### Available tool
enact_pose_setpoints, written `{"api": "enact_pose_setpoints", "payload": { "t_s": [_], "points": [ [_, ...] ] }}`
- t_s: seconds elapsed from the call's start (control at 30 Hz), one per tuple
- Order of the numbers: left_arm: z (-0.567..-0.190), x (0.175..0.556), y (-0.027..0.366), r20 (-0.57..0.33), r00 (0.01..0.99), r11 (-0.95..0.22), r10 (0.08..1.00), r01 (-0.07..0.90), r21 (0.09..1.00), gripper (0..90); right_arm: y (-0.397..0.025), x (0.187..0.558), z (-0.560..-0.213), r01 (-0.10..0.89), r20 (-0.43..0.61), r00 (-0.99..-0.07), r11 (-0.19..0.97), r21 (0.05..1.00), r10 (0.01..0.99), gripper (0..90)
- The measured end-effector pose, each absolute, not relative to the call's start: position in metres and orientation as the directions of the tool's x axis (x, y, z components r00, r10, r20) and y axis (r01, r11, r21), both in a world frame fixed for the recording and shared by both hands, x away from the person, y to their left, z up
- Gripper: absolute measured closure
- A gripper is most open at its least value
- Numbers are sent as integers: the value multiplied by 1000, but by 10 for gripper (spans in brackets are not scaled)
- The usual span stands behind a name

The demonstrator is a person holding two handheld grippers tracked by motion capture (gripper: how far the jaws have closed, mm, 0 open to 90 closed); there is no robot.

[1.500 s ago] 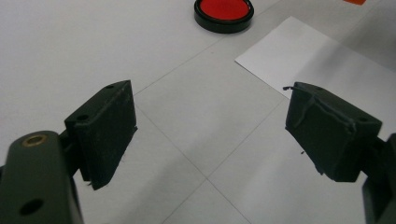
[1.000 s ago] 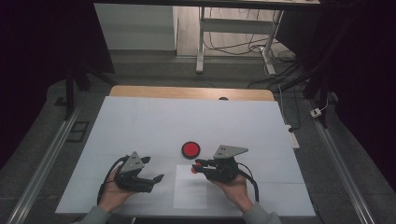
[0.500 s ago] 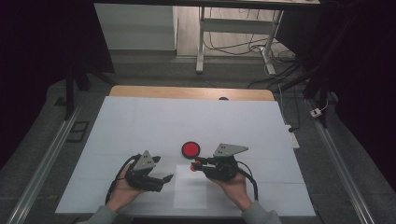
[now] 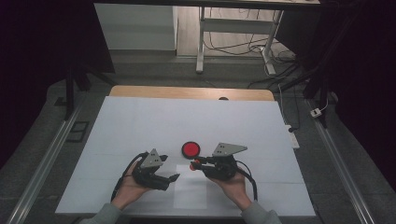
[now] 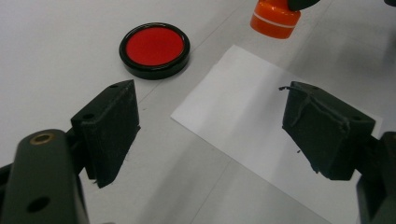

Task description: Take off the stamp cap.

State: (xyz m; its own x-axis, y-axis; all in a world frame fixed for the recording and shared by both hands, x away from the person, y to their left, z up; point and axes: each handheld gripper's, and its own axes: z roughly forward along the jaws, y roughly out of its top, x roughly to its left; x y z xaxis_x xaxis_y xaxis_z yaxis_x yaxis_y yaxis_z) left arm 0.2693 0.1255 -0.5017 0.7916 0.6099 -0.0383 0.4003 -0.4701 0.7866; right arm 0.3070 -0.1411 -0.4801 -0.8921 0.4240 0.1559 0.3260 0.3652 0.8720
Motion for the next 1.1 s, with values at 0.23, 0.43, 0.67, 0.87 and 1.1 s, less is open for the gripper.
{"api": "enact_pose_setpoints", "payload": {
  "t_s": [0.23, 0.43, 0.67, 0.87, 1.1],
  "points": [
    [-503, 273, 110, -44, 810, -483, 585, 392, 783, 187, -142, 307, -480, 328, 159, -889, 354, 876, 429, 722],
    [-503, 276, 97, -40, 826, -502, 562, 379, 777, 187, -142, 307, -480, 324, 155, -891, 358, 876, 427, 722],
    [-503, 279, 90, -41, 831, -504, 555, 375, 778, 187, -143, 307, -480, 324, 155, -889, 355, 877, 430, 722],
    [-503, 281, 84, -35, 836, -508, 548, 366, 780, 188, -142, 307, -480, 324, 152, -890, 361, 875, 430, 722],
    [-502, 281, 77, -29, 838, -508, 544, 357, 784, 201, -142, 307, -482, 325, 153, -889, 358, 875, 431, 722]
  ]
}}
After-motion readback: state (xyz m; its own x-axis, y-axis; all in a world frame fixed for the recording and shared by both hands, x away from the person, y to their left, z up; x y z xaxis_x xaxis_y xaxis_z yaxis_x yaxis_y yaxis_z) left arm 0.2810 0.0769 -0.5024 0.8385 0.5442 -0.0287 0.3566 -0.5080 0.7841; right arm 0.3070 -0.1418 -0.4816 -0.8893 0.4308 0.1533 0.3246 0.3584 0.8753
